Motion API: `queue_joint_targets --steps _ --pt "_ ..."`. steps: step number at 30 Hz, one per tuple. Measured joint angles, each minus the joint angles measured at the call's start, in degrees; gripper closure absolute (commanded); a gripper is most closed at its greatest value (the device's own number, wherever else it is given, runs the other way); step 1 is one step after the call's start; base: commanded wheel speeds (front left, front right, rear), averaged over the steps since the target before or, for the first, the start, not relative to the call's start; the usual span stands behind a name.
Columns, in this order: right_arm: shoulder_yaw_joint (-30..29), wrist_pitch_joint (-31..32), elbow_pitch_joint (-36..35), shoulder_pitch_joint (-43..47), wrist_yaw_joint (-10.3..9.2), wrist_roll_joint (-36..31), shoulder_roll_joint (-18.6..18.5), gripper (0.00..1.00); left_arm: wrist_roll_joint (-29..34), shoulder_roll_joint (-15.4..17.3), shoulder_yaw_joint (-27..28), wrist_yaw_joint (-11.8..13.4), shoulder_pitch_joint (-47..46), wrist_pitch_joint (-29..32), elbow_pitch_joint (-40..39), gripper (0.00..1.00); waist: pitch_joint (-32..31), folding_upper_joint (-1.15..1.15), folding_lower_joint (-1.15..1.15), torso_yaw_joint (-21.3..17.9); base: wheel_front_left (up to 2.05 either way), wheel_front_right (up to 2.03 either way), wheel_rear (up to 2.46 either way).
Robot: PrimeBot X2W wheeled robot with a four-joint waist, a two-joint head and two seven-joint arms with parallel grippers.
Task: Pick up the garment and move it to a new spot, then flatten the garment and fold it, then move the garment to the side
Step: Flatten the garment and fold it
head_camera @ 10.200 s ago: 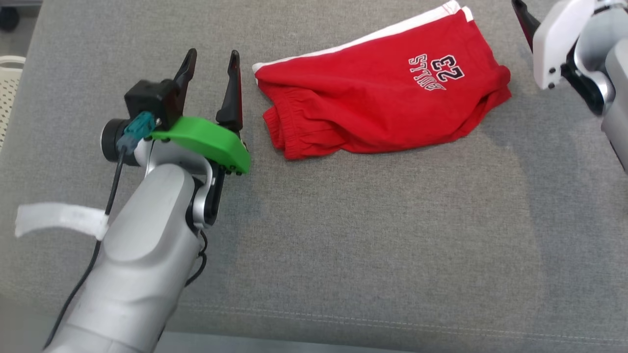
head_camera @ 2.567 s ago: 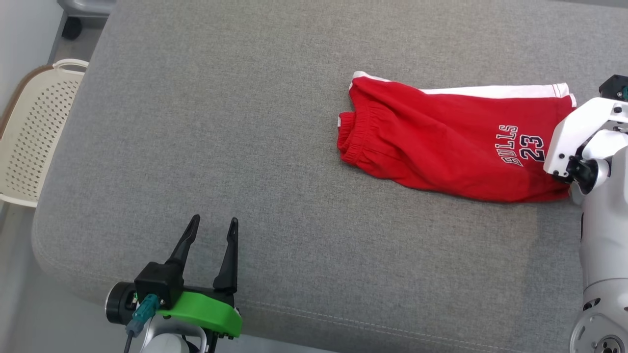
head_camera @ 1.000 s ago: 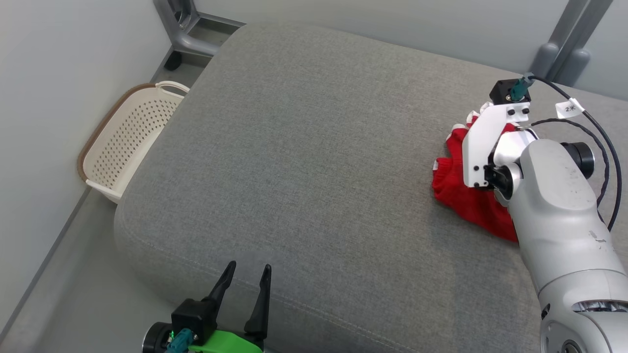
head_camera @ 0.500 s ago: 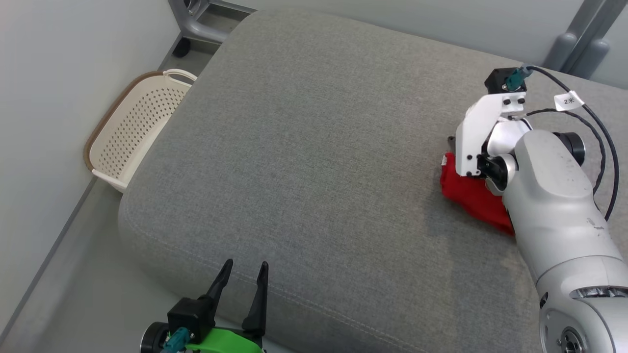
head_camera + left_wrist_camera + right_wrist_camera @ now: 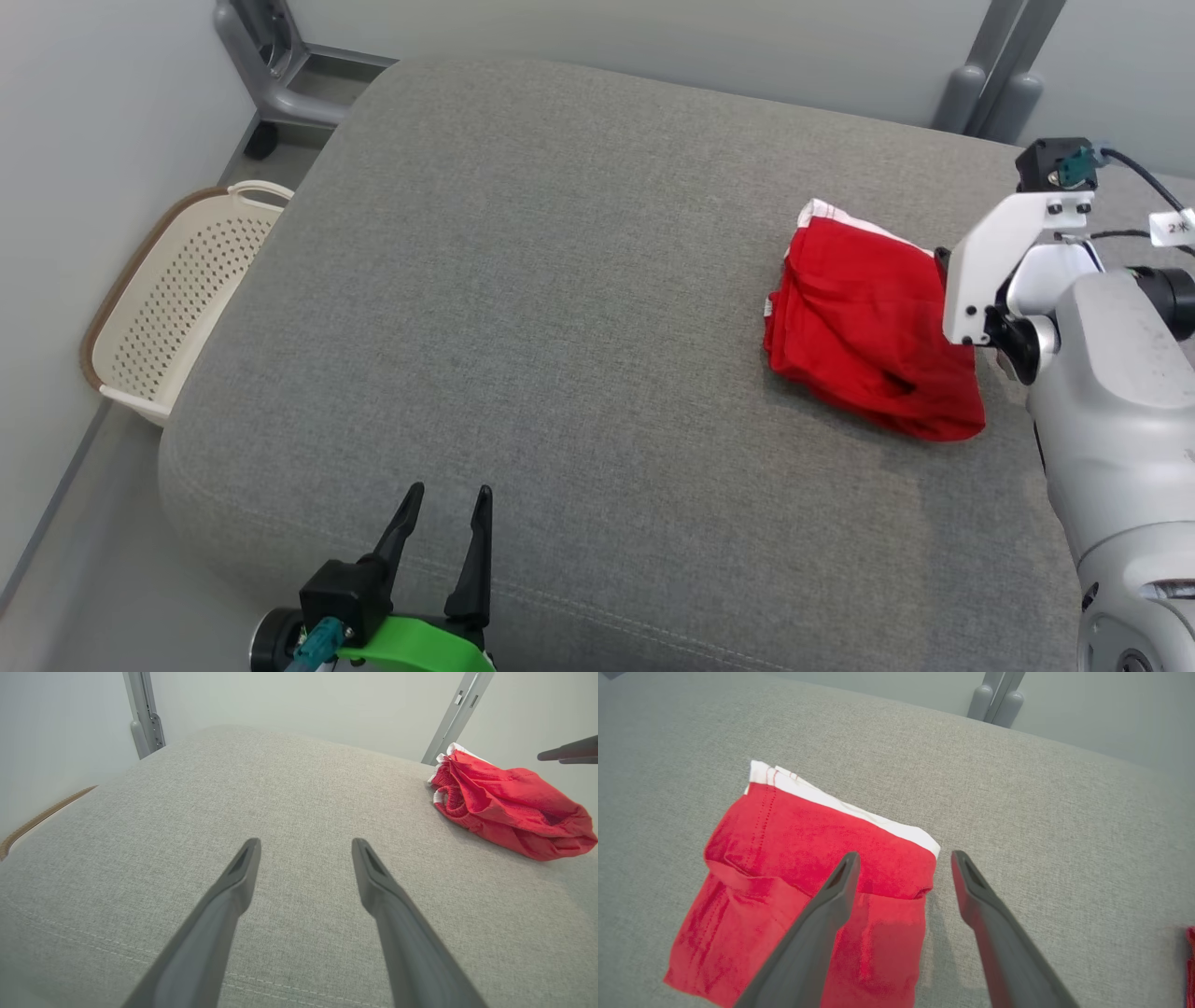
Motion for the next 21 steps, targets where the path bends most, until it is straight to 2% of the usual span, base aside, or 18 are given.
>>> queue_joint_targets --steps 2,4,5,6,13,21 --pt "-0.69 -0.38 -0.53 1.78 0.00 -0.02 -0.57 0.00 0.07 0.09 0.40 0.08 0.00 0.00 -0.31 0.00 -0.22 0.00 0.00 -0.82 0.00 0.00 0.00" --pt "-1.69 -0.62 -1.12 3.48 0.00 0.02 -0.96 0.53 0.16 0.14 0.79 0.21 -0.01 0.00 -0.69 0.00 -0.34 0.00 0.00 -1.44 0.00 0.00 0.00" --pt "-2.15 -0.91 -1.31 4.38 -0.02 0.10 -0.92 0.69 0.18 0.16 0.96 0.21 -0.01 0.00 -0.80 0.00 -0.36 0.00 0.00 -1.64 0.00 0.00 0.00" --pt "-2.25 -1.07 -1.57 5.32 -0.02 0.07 -0.82 1.00 0.22 0.19 1.10 0.22 -0.02 0.00 -0.92 0.00 -0.30 0.00 0.00 -1.73 0.00 0.00 0.00" --pt "-1.21 -1.52 -2.58 8.54 -0.02 0.08 2.04 1.00 0.69 0.25 1.48 0.19 -0.34 0.00 -1.26 0.00 0.39 0.00 0.00 -0.99 0.00 0.00 0.00" --pt "-0.03 -2.13 -2.01 9.66 -0.02 0.53 3.70 1.00 0.85 0.23 0.67 -0.25 -0.55 0.00 -0.60 0.00 0.37 0.00 0.00 1.86 0.00 0.00 0.00"
